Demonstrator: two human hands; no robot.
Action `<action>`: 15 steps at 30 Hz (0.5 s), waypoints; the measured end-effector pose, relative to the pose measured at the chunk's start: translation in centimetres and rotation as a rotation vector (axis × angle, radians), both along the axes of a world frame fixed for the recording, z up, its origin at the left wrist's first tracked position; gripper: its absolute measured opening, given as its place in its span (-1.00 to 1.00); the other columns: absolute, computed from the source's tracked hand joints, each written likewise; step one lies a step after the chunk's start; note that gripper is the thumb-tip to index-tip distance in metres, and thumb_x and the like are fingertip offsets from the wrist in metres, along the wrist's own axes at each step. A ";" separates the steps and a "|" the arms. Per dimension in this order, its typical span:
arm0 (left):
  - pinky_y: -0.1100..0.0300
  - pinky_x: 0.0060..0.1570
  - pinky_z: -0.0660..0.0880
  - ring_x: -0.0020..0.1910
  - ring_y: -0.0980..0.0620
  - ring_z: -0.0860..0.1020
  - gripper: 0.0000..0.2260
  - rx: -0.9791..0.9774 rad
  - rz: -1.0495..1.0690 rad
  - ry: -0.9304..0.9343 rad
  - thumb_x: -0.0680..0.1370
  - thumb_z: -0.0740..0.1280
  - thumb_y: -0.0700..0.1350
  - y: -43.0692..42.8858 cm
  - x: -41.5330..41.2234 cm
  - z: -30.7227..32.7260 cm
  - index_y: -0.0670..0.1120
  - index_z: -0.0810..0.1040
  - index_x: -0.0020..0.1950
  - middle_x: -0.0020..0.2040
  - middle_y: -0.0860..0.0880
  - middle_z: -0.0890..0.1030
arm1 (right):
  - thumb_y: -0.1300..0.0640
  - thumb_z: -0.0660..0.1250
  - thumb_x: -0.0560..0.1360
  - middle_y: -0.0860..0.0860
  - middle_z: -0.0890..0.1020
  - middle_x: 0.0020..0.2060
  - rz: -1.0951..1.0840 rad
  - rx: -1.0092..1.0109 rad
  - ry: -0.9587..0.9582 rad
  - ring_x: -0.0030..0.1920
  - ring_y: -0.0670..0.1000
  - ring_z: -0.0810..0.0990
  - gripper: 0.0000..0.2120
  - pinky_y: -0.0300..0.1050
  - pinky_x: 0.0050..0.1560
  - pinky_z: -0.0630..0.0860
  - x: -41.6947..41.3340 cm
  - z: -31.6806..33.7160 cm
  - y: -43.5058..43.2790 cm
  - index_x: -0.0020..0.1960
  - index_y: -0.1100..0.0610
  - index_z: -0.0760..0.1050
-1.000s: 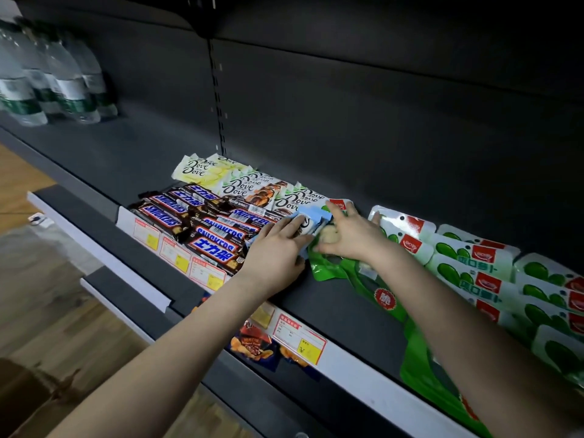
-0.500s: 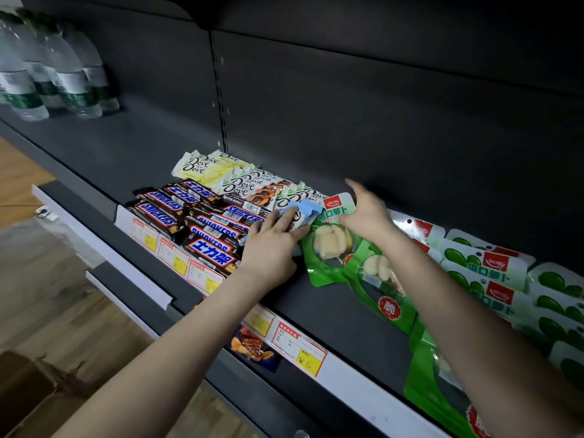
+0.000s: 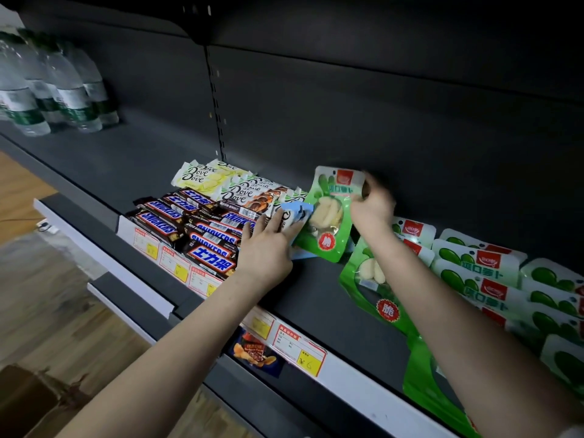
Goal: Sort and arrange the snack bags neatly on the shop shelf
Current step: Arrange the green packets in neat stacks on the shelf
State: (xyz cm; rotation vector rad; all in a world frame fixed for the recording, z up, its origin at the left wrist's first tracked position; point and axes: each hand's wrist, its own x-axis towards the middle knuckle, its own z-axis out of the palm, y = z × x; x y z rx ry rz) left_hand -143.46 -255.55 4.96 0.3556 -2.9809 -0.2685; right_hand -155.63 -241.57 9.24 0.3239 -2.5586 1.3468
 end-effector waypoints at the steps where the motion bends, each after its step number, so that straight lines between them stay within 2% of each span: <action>1: -0.21 0.43 -0.03 0.51 -0.21 0.02 -0.46 0.006 -0.009 -0.005 0.56 0.20 -0.07 0.0 0.1 0.1 0.21 0.13 0.49 0.56 -0.06 0.03 | 0.34 0.22 0.50 0.10 0.61 0.11 0.000 -0.051 -0.015 0.15 0.10 0.55 -0.61 -0.21 0.04 0.42 -0.2 0.6 0.1 0.30 0.12 0.45; 4: -0.22 0.43 -0.01 0.49 -0.21 0.08 -0.56 0.062 -0.038 0.039 0.57 0.16 -0.04 0.2 0.3 0.8 0.18 0.26 0.45 0.54 -0.07 0.11 | 0.30 0.24 0.51 0.06 0.60 0.14 0.033 -0.129 -0.031 0.16 0.06 0.56 -0.63 -0.16 0.14 0.47 -0.5 2.0 0.9 0.29 0.10 0.46; 7: -0.16 0.43 0.01 0.47 -0.19 0.15 -0.54 0.096 -0.039 0.116 0.57 0.18 0.03 0.8 0.3 1.4 0.14 0.24 0.47 0.52 -0.08 0.17 | 0.28 0.24 0.52 0.05 0.58 0.18 0.022 -0.160 -0.017 0.19 0.03 0.54 -0.60 -0.11 0.21 0.46 0.0 2.4 2.2 0.34 0.10 0.43; 11: -0.08 0.42 0.11 0.43 -0.16 0.24 -0.48 0.112 -0.073 0.231 0.56 0.22 0.02 2.4 0.1 1.9 0.02 0.18 0.50 0.49 -0.06 0.26 | 0.32 0.26 0.51 -0.03 0.60 0.08 0.004 -0.299 -0.037 0.12 -0.04 0.56 -0.64 -0.27 0.04 0.43 1.2 2.2 4.5 0.27 0.08 0.48; 15: -0.03 0.41 0.19 0.43 -0.14 0.24 -0.43 0.157 -0.166 0.283 0.55 0.22 0.11 4.7 -0.2 2.2 -0.02 0.16 0.51 0.49 -0.07 0.26 | 0.30 0.29 0.51 -0.10 0.59 -0.02 -0.032 -0.397 -0.083 0.05 -0.05 0.56 -0.64 -0.18 0.03 0.47 2.4 1.9 7.0 0.25 0.01 0.50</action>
